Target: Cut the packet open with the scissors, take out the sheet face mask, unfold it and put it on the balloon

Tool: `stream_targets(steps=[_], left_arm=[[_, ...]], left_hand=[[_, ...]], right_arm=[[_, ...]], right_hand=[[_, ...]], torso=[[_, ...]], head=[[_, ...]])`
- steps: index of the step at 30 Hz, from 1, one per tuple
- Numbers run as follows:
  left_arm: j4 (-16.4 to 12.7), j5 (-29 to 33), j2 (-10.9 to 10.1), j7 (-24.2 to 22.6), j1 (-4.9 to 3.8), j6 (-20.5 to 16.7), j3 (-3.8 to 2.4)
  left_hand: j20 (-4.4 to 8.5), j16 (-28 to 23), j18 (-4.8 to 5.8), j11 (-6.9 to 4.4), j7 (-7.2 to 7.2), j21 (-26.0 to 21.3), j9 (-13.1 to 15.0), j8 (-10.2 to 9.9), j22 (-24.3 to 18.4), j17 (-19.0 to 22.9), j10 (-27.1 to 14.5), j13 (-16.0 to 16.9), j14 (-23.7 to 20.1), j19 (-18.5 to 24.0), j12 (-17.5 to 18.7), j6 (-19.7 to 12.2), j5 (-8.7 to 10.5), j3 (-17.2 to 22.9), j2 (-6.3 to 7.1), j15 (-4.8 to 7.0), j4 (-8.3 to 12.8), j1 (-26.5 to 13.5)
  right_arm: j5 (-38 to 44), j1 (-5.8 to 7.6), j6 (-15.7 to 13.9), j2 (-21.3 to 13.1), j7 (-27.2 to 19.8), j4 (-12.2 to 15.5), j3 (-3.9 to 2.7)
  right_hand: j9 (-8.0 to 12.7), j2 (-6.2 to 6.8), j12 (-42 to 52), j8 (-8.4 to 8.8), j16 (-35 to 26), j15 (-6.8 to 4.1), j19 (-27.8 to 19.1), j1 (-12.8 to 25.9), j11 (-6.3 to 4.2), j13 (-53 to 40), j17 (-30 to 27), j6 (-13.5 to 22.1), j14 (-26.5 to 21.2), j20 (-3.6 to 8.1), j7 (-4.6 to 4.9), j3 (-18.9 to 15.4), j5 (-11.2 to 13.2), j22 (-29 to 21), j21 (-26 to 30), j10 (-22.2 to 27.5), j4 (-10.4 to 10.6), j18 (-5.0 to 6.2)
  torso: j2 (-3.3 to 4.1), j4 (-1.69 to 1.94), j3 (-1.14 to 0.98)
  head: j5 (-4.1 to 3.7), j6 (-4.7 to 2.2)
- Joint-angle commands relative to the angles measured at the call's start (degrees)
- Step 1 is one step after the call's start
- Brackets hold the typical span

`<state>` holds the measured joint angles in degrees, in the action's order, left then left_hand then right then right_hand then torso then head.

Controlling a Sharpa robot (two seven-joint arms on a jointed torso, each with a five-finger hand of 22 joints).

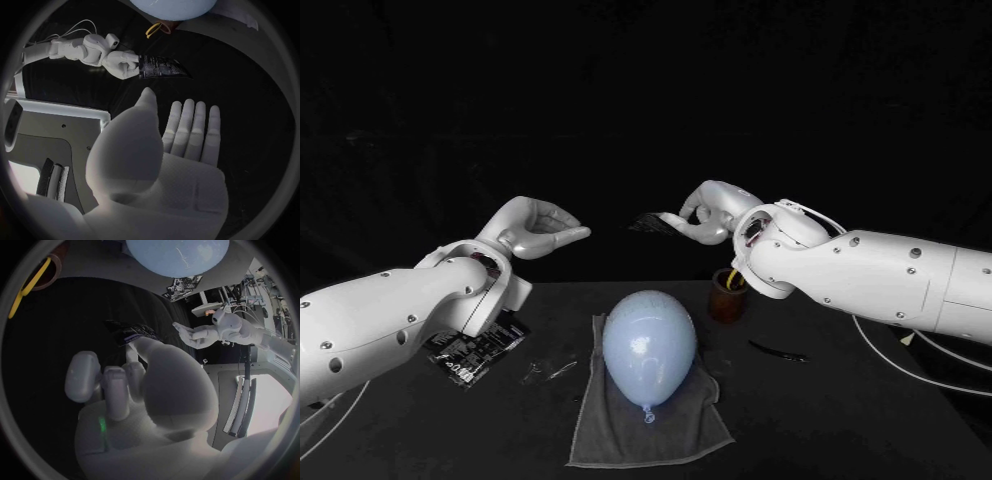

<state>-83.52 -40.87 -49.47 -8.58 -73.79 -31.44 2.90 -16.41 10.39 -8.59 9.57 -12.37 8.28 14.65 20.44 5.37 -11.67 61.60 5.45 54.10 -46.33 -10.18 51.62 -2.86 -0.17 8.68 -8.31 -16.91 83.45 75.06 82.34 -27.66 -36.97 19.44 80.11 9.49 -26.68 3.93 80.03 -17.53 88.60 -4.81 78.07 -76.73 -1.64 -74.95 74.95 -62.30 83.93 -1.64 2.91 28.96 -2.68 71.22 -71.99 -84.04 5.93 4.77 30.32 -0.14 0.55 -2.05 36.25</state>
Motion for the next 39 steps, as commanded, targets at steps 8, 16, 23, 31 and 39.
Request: stream_targets(steps=[8, 16, 23, 31, 39], left_arm=[[0.67, 8.64, 4.96, 3.86, 1.32, 1.76, 0.03], [2.92, 16.25, 10.13, 6.03, 1.48, 6.40, 0.03], [5.53, 19.26, 13.97, 7.72, 1.28, 5.89, -0.05], [6.61, 19.02, 16.41, 10.91, 0.99, 4.49, -0.10], [7.20, 18.83, 17.76, 11.97, 0.86, 4.03, -0.14]], left_hand=[[3.35, 13.53, -2.20, -2.93, 2.33, 7.36, 0.71, 1.69, 2.74, -6.52, 4.01, 0.29, 14.57, -11.68, -2.29, 3.13, -0.18, 1.37, -2.95, 4.81, 0.45, -5.92], [10.67, 36.96, -1.76, -5.55, 4.39, 19.16, 1.37, 1.26, 8.66, -21.79, 9.71, 1.89, 23.82, -23.23, -3.16, 4.15, -0.03, -1.32, -4.08, 8.38, -0.02, -11.46], [10.84, 43.16, -1.72, -5.67, 4.45, 21.87, 2.10, 1.54, 10.43, -27.11, 10.19, 3.09, 22.61, -22.13, -3.62, 4.17, 0.03, -4.04, -3.85, 8.43, -0.10, -15.95], [11.35, 51.11, -1.77, -6.24, 5.04, 25.32, 3.35, 3.09, 12.61, -34.93, 10.57, 5.37, 24.45, -21.83, -6.18, 4.40, 0.00, -5.02, -2.88, 8.94, -0.15, -17.95], [11.54, 53.28, -1.74, -6.50, 5.33, 26.91, 4.02, 4.00, 13.68, -36.78, 10.47, 6.57, 24.71, -21.23, -7.54, 4.51, 0.01, -4.95, -3.00, 9.14, -0.15, -19.42]], right_arm=[[3.26, -0.41, -2.46, 1.58, 4.65, -1.03, -0.05], [3.97, -1.05, -1.12, 3.71, 6.87, -2.74, -0.05], [4.41, -1.52, -0.53, 4.49, 8.02, -2.68, -0.05], [5.06, -1.67, -0.70, 4.59, 8.61, -1.57, -0.05], [5.49, -1.81, -0.51, 4.62, 8.75, -0.42, -0.05]], right_hand=[[-4.75, -0.47, 0.39, -4.48, 0.20, -0.36, 0.11, 0.47, -0.33, -9.06, 10.67, -0.55, 5.21, 0.27, -0.65, 0.42, -0.12, 0.12, -0.28, -3.63, -0.04, 0.06], [-4.97, -0.39, 0.40, -4.76, 0.20, -0.42, 0.15, 0.43, -0.40, -9.08, 10.66, -0.37, 5.20, 0.34, -0.71, 1.10, -0.13, 0.18, -0.28, -3.69, -0.54, 0.05], [-5.03, -0.39, 0.39, -4.85, 0.18, -0.43, -0.02, 0.49, -0.40, -9.08, 10.60, -0.32, 5.19, 0.36, -0.69, 1.32, -0.12, -0.08, -0.01, -3.70, -0.63, 0.12], [-5.10, -0.43, 0.34, -4.94, 0.20, -0.45, 0.00, 0.59, -0.39, -9.06, 10.70, -0.28, 5.21, 0.38, -0.68, 1.57, -0.12, -0.04, -0.02, -3.70, -0.71, 0.12], [-5.10, -0.43, 0.34, -4.94, 0.20, -0.45, 0.00, 0.59, -0.39, -9.06, 10.70, -0.28, 5.21, 0.38, -0.68, 1.57, -0.12, -0.04, -0.02, -3.70, -0.71, 0.12]], torso=[[-0.01, -0.16, 0.10], [0.07, -0.11, 0.04], [0.13, -0.19, 0.02], [0.03, -0.13, 0.01], [0.02, -0.16, 0.02]], head=[[-0.86, -0.55], [-0.49, -0.86], [-0.34, -0.75], [-0.39, -0.37], [-0.28, -0.22]])
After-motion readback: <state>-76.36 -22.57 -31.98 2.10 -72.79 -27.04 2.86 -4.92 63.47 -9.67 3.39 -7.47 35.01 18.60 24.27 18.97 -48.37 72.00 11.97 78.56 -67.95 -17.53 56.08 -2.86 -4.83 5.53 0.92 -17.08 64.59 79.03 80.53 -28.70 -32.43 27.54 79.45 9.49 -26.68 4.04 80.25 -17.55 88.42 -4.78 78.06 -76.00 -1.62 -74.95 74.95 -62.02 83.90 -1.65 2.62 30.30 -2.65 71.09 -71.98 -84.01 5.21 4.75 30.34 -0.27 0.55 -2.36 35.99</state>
